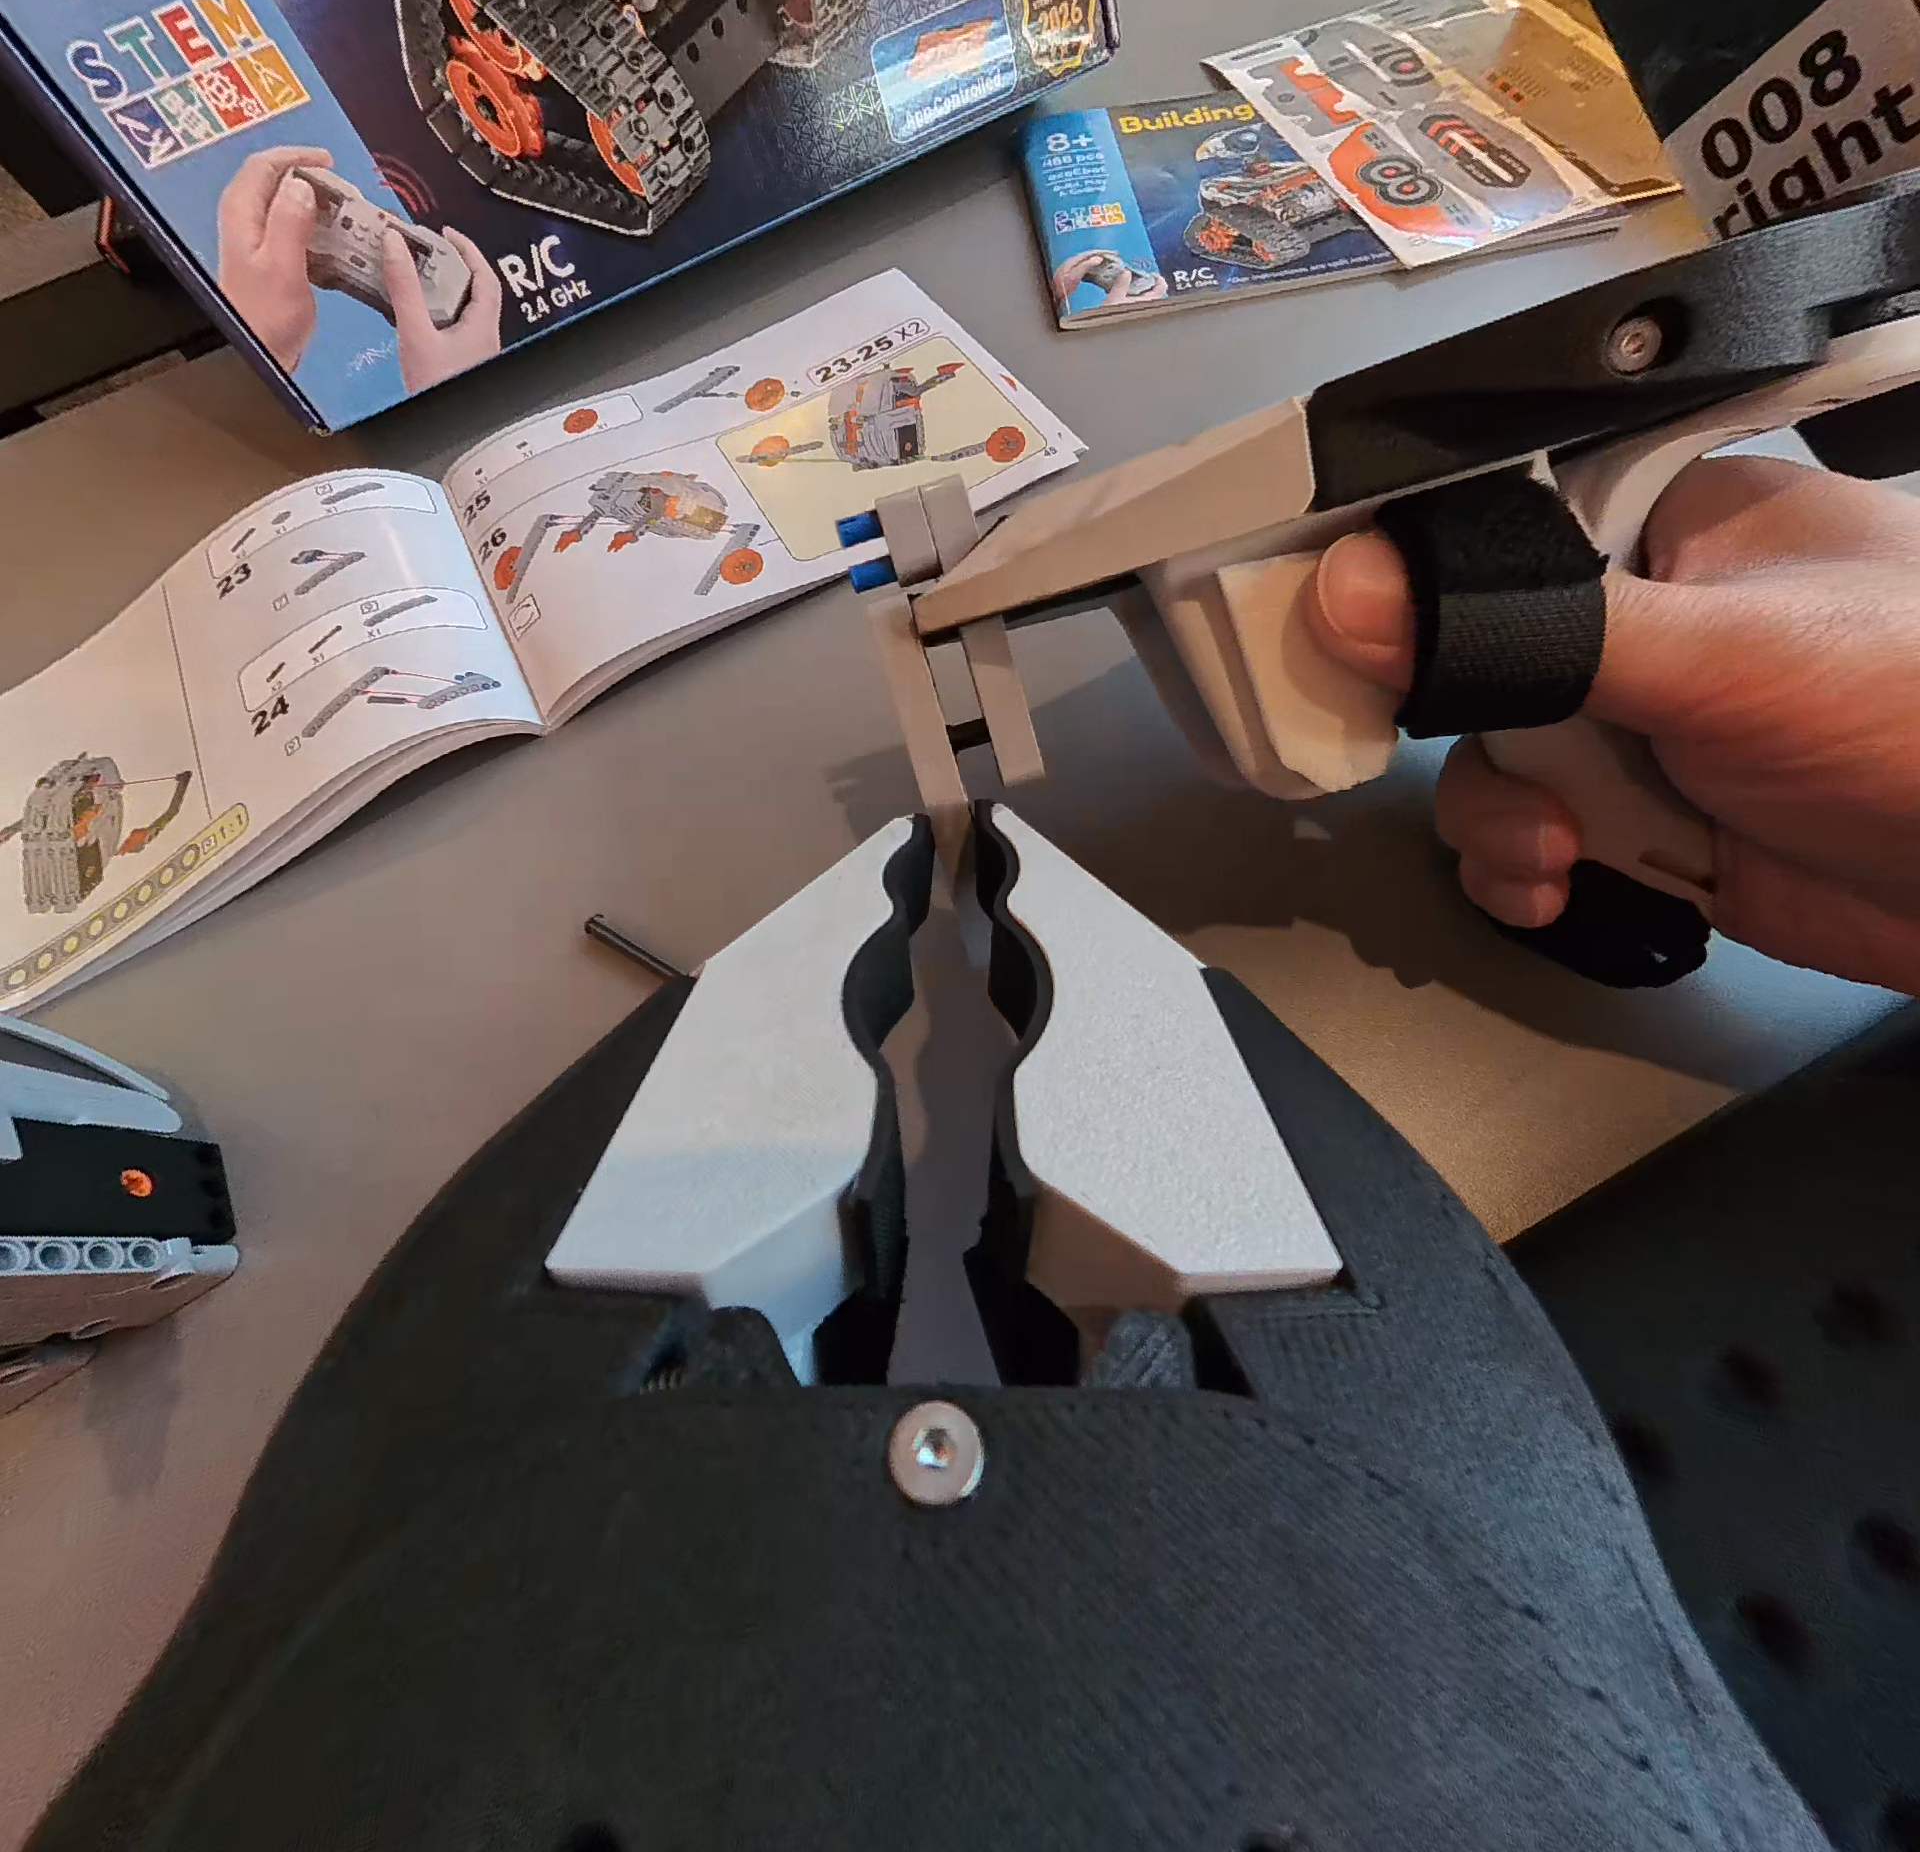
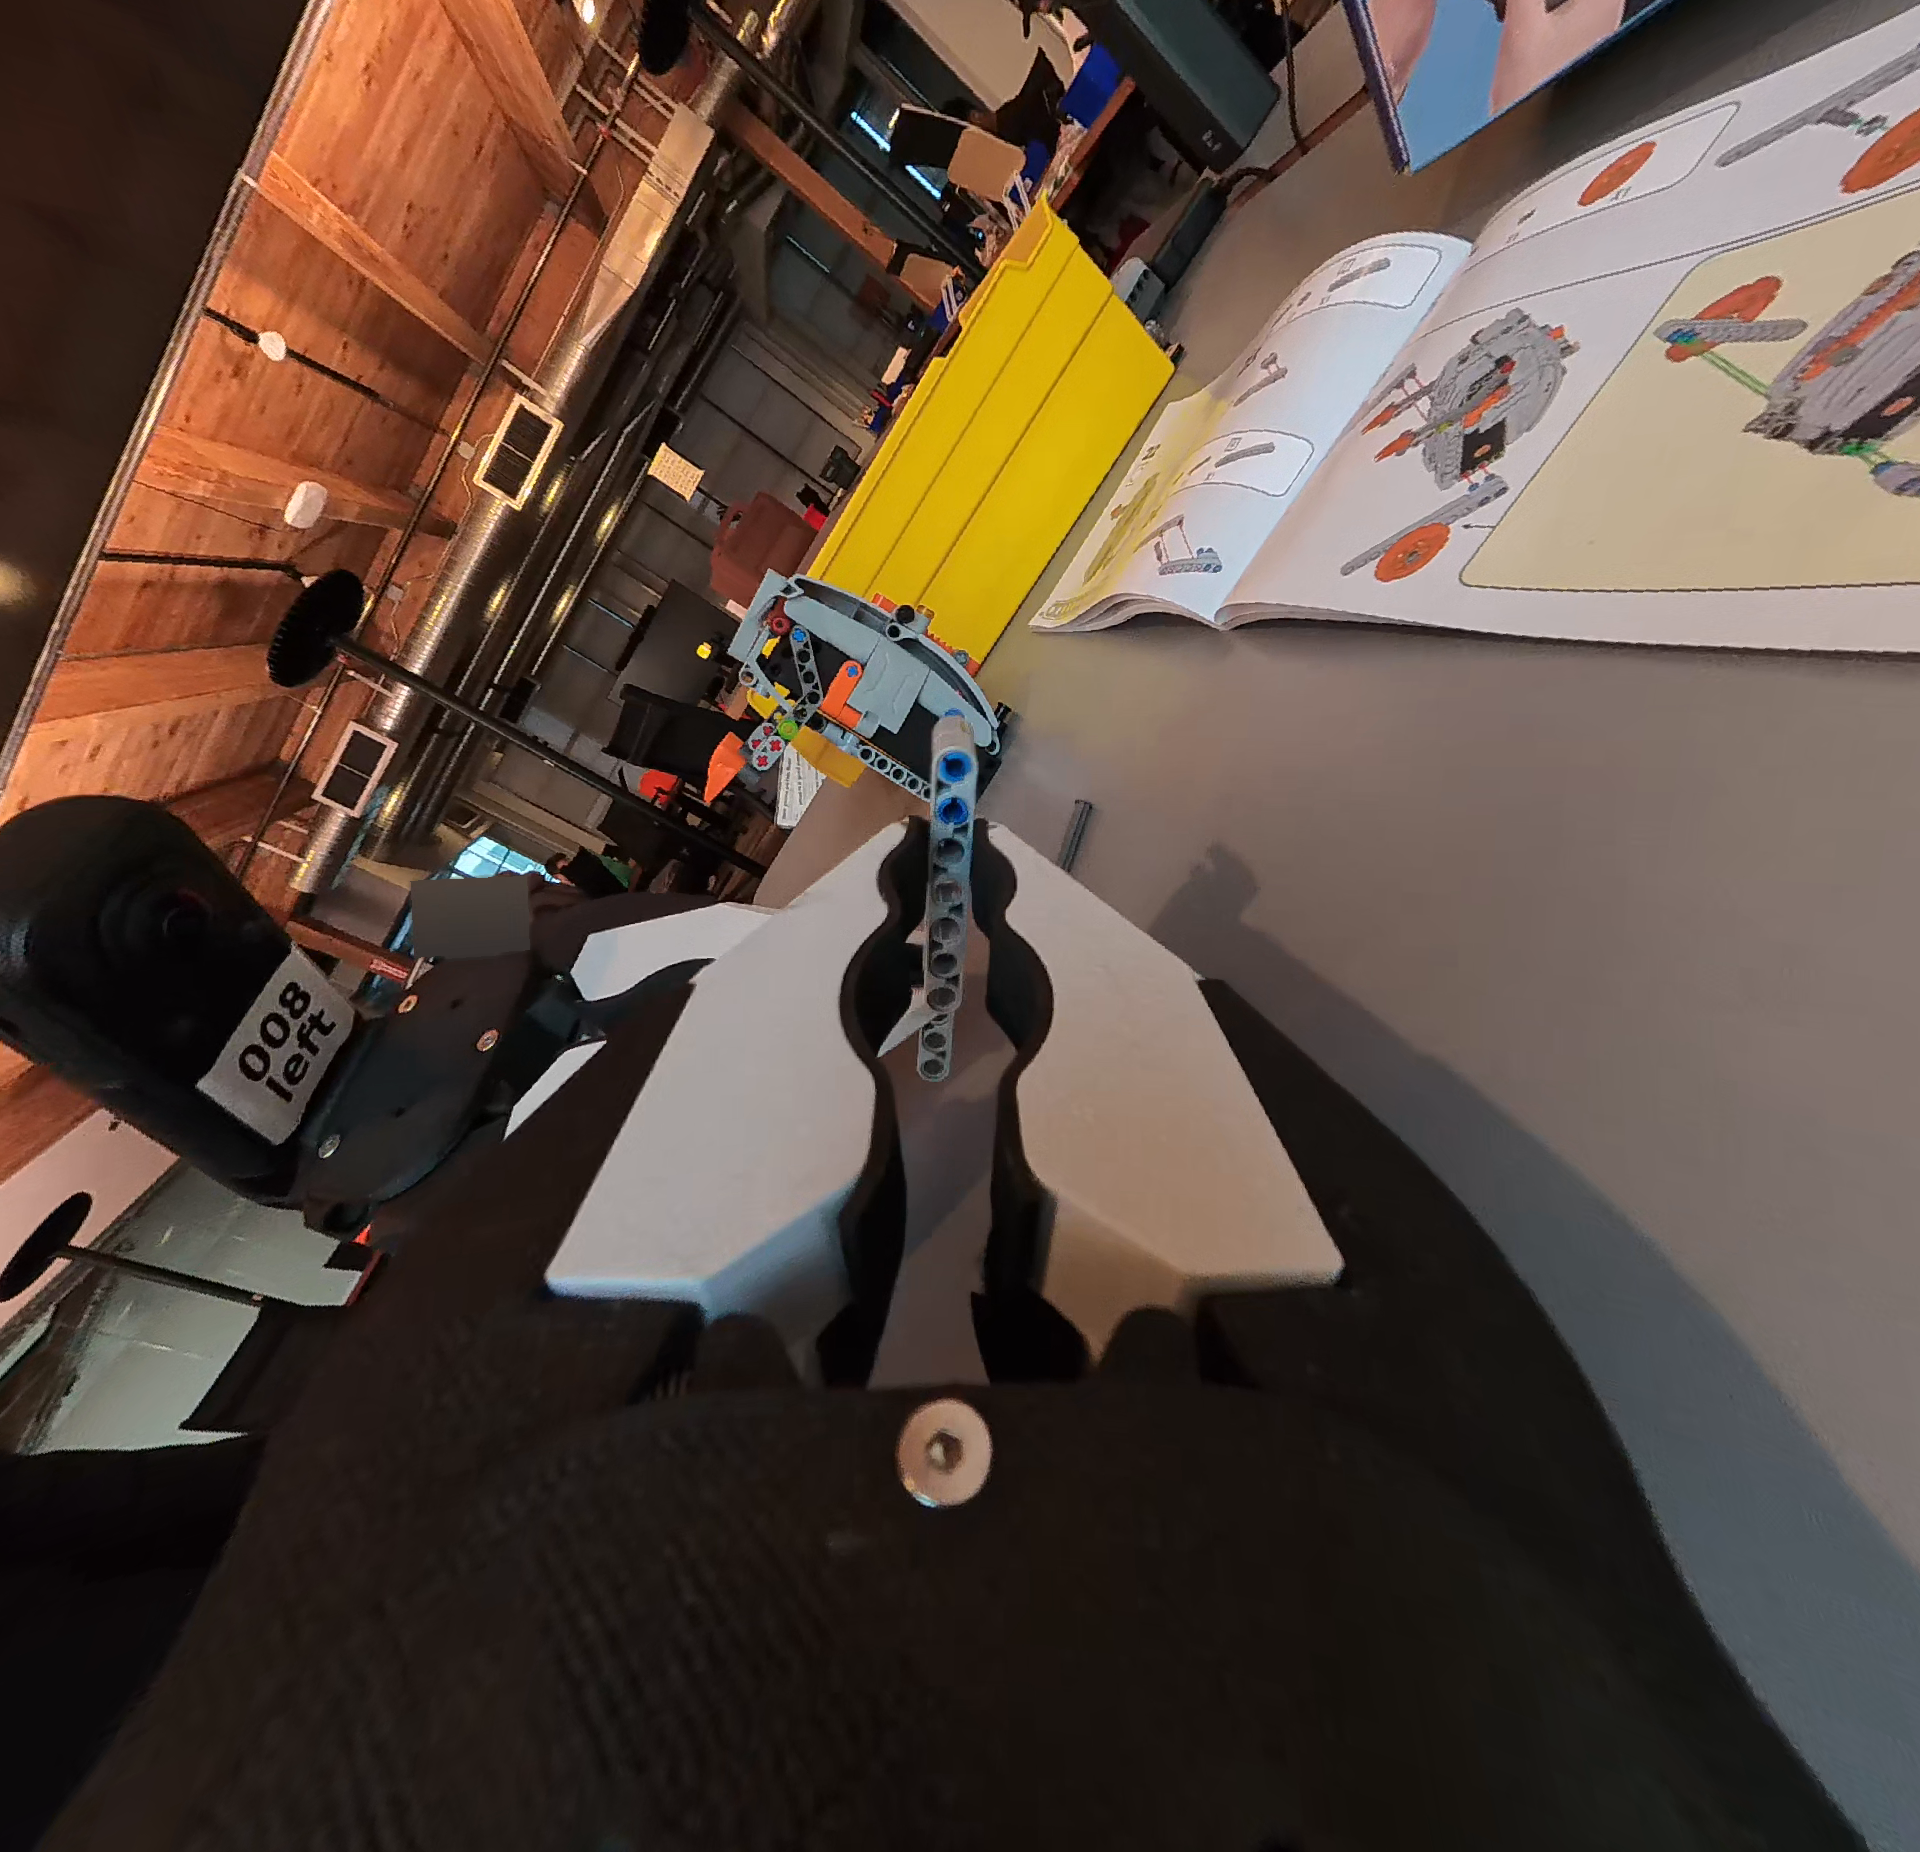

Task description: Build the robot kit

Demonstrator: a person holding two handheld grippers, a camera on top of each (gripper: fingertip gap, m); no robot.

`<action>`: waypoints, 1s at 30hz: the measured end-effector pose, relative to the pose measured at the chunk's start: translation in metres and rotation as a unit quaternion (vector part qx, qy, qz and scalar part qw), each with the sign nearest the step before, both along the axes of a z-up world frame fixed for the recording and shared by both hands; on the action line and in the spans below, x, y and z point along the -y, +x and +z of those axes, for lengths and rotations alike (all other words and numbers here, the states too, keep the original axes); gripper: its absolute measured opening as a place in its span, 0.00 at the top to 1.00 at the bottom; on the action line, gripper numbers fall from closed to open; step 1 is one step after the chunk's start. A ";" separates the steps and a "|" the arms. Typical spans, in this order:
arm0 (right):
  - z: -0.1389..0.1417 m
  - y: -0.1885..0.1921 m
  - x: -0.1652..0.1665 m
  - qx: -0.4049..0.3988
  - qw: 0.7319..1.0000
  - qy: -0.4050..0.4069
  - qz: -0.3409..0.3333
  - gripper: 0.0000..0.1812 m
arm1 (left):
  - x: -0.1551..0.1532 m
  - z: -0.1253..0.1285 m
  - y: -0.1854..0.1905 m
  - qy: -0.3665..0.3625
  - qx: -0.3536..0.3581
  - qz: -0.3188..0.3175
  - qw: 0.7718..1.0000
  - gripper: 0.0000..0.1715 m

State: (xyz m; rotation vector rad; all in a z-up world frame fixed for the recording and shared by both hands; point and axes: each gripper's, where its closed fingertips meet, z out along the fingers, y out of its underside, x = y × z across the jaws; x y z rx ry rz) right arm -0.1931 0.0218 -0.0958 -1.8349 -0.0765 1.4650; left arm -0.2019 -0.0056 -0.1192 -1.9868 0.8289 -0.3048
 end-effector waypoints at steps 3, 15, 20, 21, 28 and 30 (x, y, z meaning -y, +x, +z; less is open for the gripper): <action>-0.001 -0.001 -0.001 -0.005 1.000 -0.004 -0.002 0.97 | 0.000 0.000 0.000 0.000 -0.002 0.000 1.000 0.96; -0.007 -0.007 0.001 0.023 1.000 -0.005 0.003 0.96 | 0.004 -0.001 0.005 0.011 -0.017 -0.012 1.000 0.97; -0.006 -0.010 0.003 0.037 0.999 0.002 0.003 0.97 | 0.004 -0.005 0.005 0.011 -0.029 -0.014 0.999 0.96; -0.007 -0.010 0.003 0.034 0.999 -0.003 0.004 0.97 | 0.004 -0.005 0.006 0.007 -0.028 -0.016 0.999 0.96; -0.007 -0.006 0.003 -0.006 0.999 -0.034 0.030 0.97 | 0.010 -0.006 0.004 -0.010 -0.021 -0.082 0.996 0.89; 0.003 -0.006 0.006 -0.025 0.998 -0.017 0.052 0.97 | 0.013 -0.002 -0.001 -0.035 -0.009 -0.107 0.994 0.83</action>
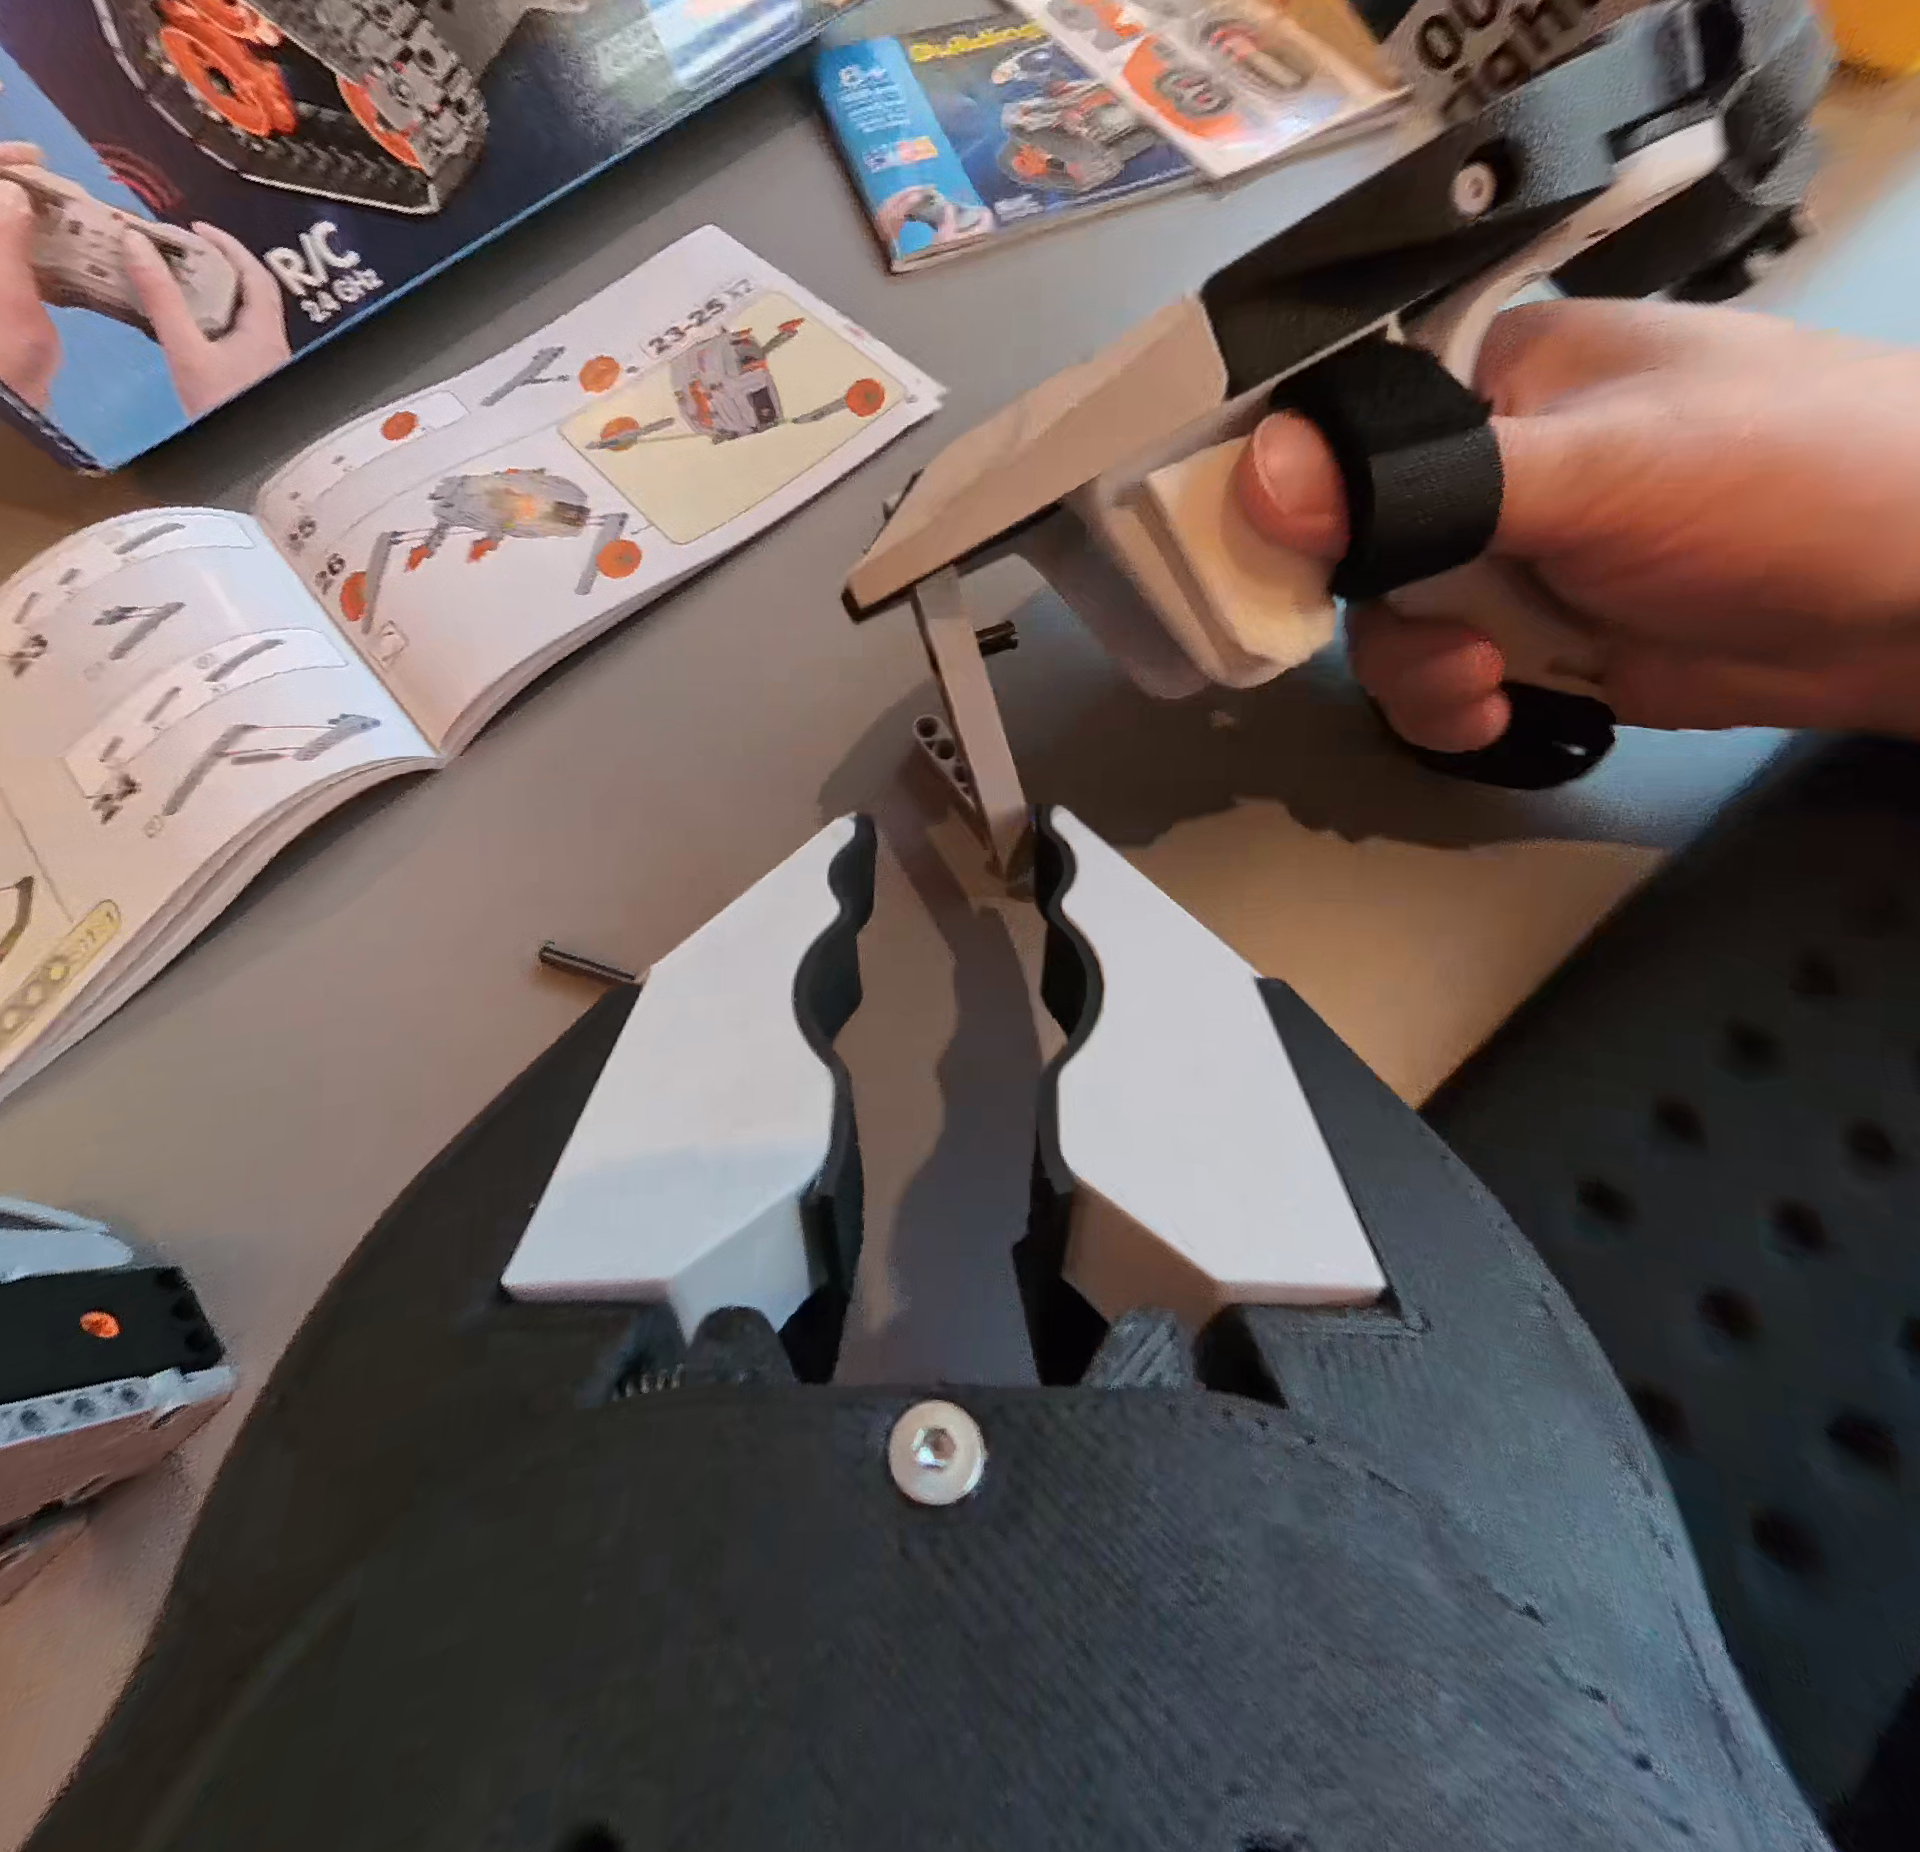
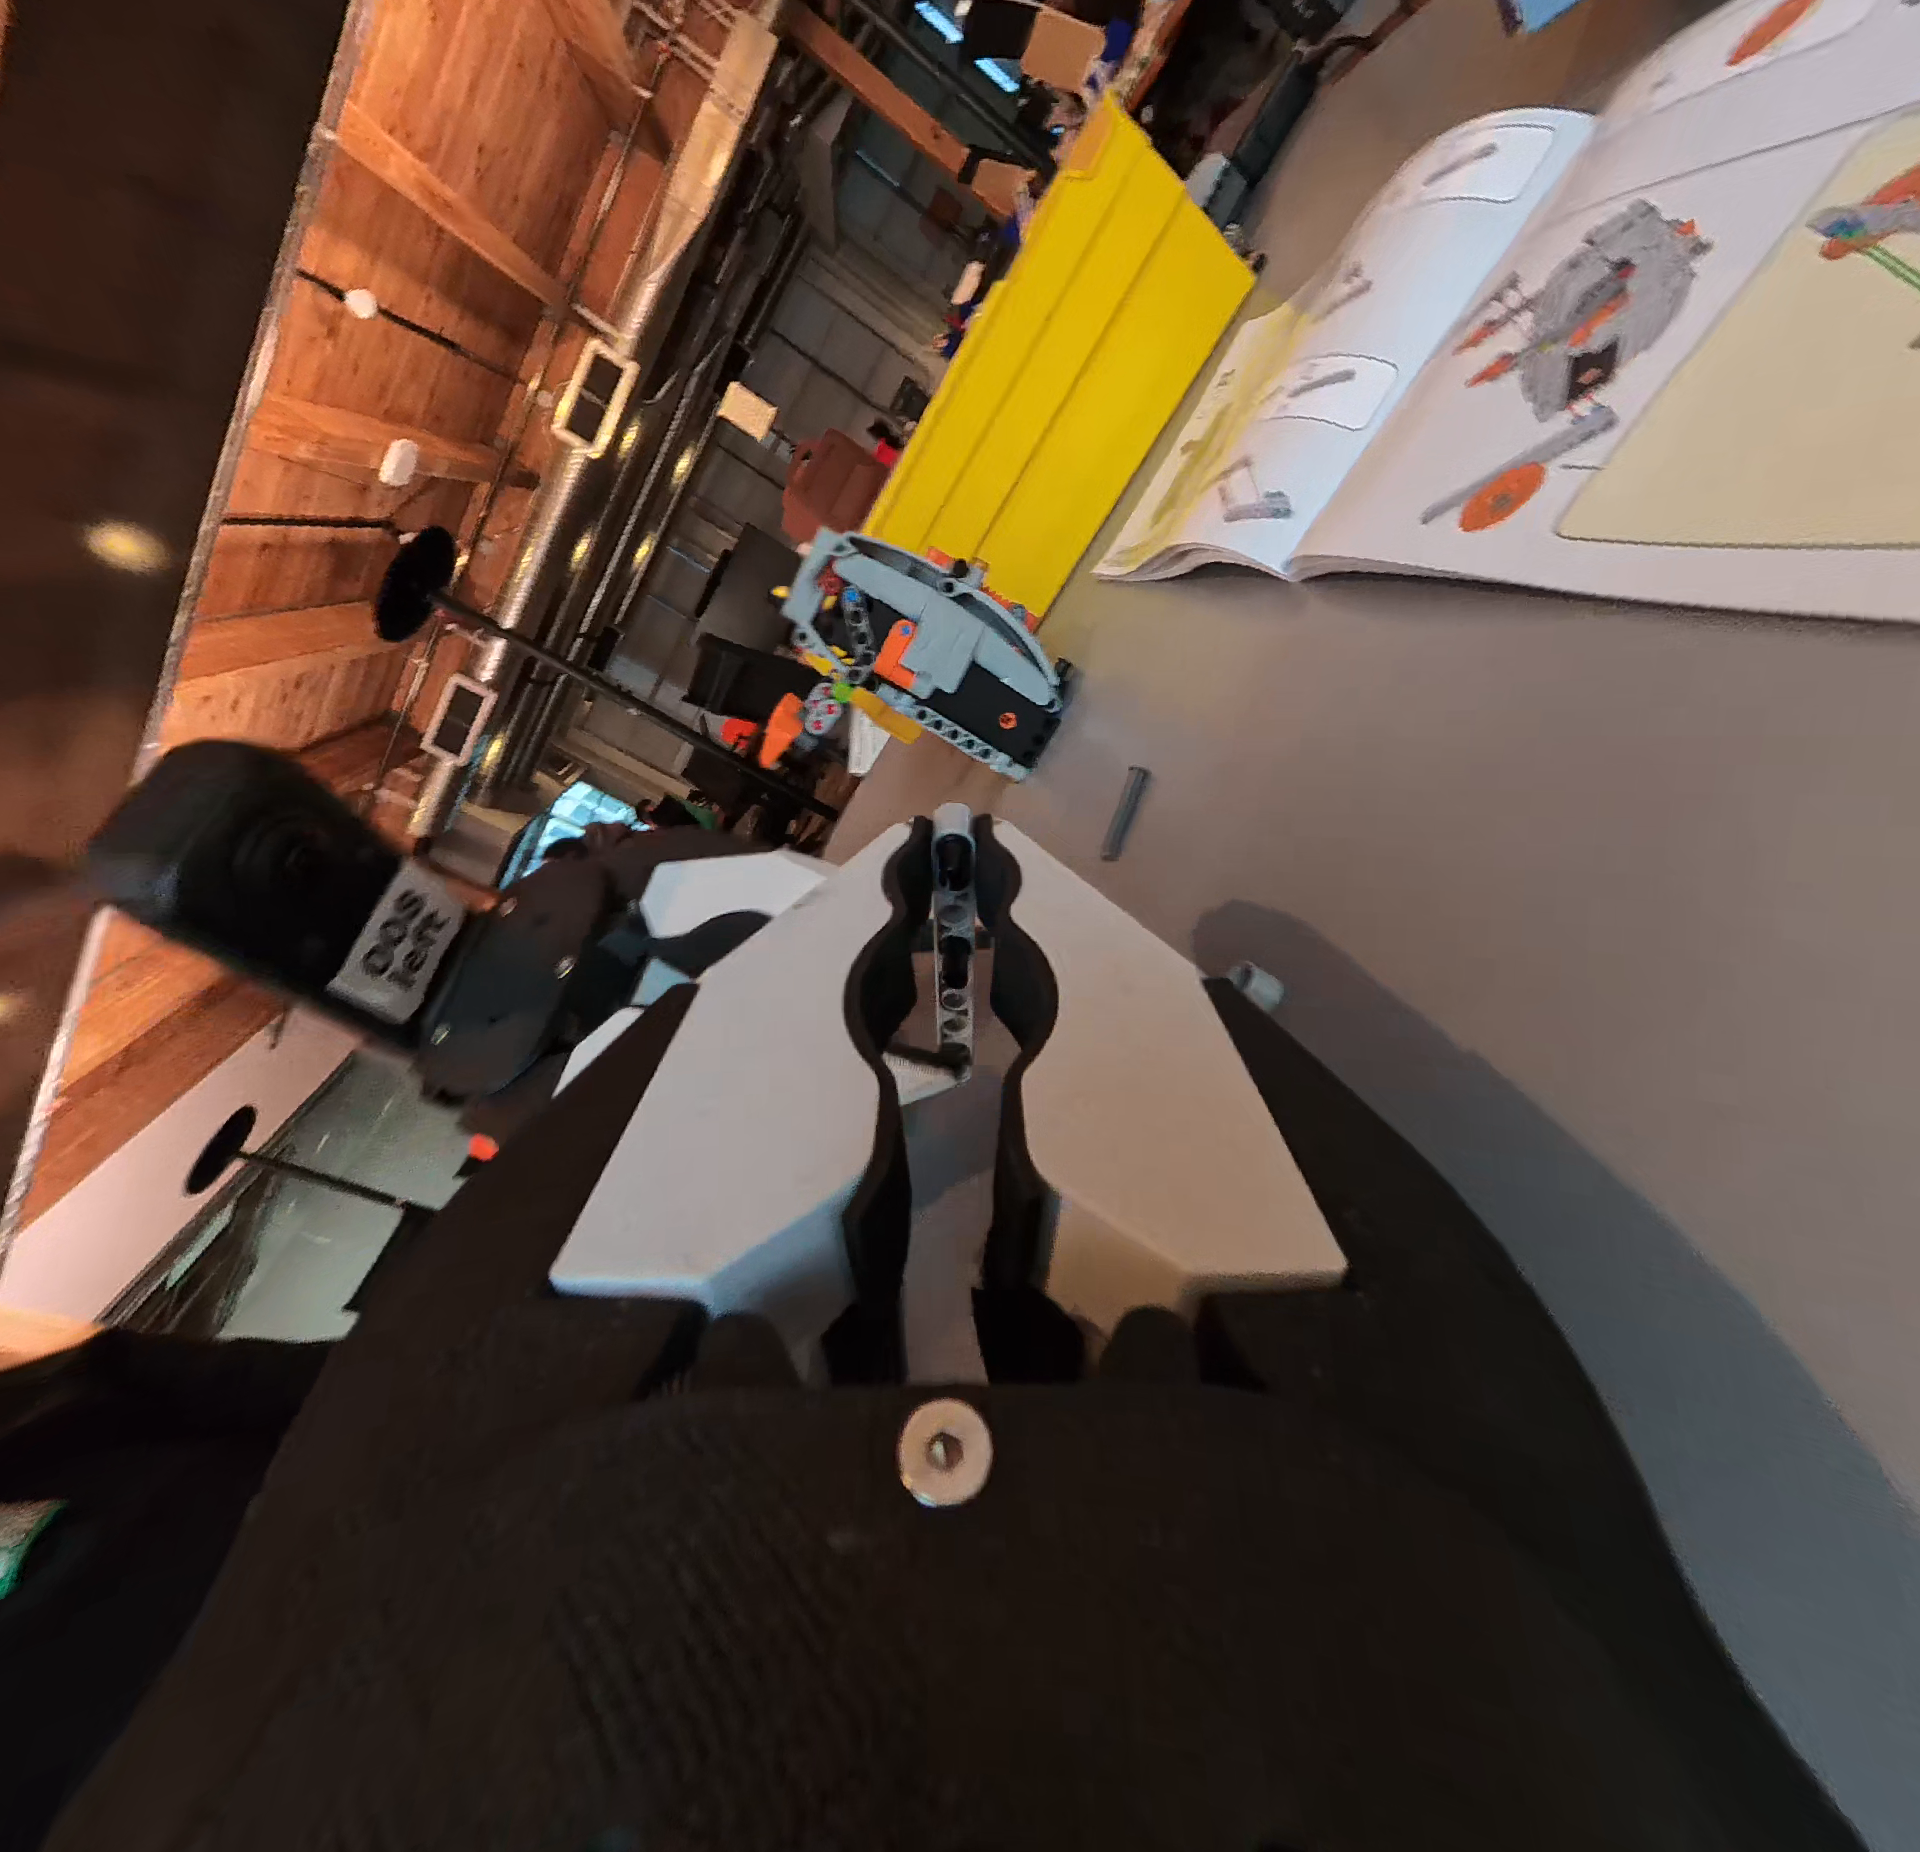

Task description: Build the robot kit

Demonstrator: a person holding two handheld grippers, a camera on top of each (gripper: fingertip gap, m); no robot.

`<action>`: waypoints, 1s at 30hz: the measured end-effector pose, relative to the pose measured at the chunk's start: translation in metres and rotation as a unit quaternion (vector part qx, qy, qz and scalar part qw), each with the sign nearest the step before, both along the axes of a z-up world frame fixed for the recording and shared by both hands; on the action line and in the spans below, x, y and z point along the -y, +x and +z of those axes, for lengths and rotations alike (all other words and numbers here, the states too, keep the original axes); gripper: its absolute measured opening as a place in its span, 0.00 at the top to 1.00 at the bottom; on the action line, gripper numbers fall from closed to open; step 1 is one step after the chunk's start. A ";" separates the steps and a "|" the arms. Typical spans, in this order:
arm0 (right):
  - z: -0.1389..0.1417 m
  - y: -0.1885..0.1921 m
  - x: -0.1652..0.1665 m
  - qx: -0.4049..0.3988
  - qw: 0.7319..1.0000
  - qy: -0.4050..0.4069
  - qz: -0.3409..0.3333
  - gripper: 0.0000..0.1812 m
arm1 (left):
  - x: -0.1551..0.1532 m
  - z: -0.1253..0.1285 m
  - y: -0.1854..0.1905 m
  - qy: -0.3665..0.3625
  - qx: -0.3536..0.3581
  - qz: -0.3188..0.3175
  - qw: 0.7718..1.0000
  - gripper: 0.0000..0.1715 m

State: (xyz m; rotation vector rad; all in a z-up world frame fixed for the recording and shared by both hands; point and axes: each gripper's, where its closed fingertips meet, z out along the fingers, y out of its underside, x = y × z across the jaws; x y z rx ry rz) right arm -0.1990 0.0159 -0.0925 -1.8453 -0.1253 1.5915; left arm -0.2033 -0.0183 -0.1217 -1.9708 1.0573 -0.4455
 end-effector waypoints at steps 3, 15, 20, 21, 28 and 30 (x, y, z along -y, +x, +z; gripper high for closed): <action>0.021 -0.004 0.008 -0.041 0.998 0.032 0.036 0.97 | 0.010 0.021 0.004 -0.082 0.085 -0.052 0.992 0.83; 0.059 -0.010 0.033 -0.052 0.984 0.149 0.081 0.87 | 0.013 0.057 0.008 -0.220 0.248 -0.153 0.931 0.97; 0.033 0.023 0.023 0.214 0.940 0.263 -0.028 0.85 | 0.013 0.059 -0.010 -0.215 0.275 -0.125 0.929 0.97; 0.022 0.023 0.024 0.253 0.932 0.255 -0.035 0.85 | 0.012 0.059 -0.013 -0.212 0.278 -0.118 0.929 0.97; -0.026 -0.003 0.039 0.354 0.920 0.165 -0.026 0.80 | 0.005 0.058 -0.029 -0.197 0.283 -0.068 0.936 0.97; -0.039 -0.003 0.040 0.387 0.910 0.143 -0.030 0.76 | 0.005 0.059 -0.032 -0.186 0.275 -0.059 0.942 0.97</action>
